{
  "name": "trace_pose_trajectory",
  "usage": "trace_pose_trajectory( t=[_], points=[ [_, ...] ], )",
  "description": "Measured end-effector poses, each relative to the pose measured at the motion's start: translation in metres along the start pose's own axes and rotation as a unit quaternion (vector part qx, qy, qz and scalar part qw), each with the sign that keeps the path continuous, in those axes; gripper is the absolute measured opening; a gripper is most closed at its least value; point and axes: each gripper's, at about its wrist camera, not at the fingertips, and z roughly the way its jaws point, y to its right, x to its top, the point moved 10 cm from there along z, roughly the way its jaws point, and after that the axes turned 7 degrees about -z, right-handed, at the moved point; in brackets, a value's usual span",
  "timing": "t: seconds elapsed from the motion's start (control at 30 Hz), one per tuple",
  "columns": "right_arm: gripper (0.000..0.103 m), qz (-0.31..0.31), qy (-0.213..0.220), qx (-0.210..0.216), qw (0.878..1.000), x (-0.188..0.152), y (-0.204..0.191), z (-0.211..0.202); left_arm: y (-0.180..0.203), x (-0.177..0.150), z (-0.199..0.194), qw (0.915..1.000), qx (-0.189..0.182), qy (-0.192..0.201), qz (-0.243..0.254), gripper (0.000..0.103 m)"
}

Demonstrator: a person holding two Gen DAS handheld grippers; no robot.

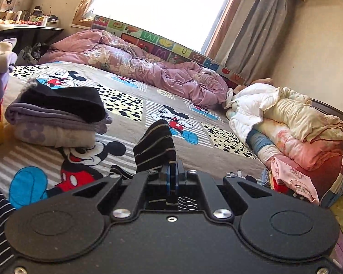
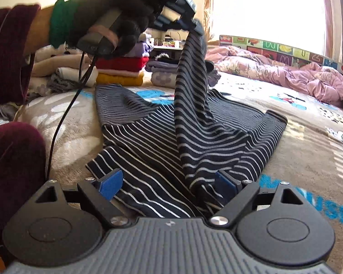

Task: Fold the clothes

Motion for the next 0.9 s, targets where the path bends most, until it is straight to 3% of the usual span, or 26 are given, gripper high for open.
trace_pose_trajectory(
  t=[0.33,0.9],
  points=[
    [0.087,0.007,-0.025,0.031,0.999,-0.008,-0.003,0.001,0.044,-0.008,0.050,0.9995,-0.005,-0.032,0.005,0.001],
    [0.087,0.090,-0.006,0.066,0.994,-0.009,0.011,-0.015,0.071,-0.045,0.123,0.9964,0.030,-0.075,0.024,0.001]
  ],
)
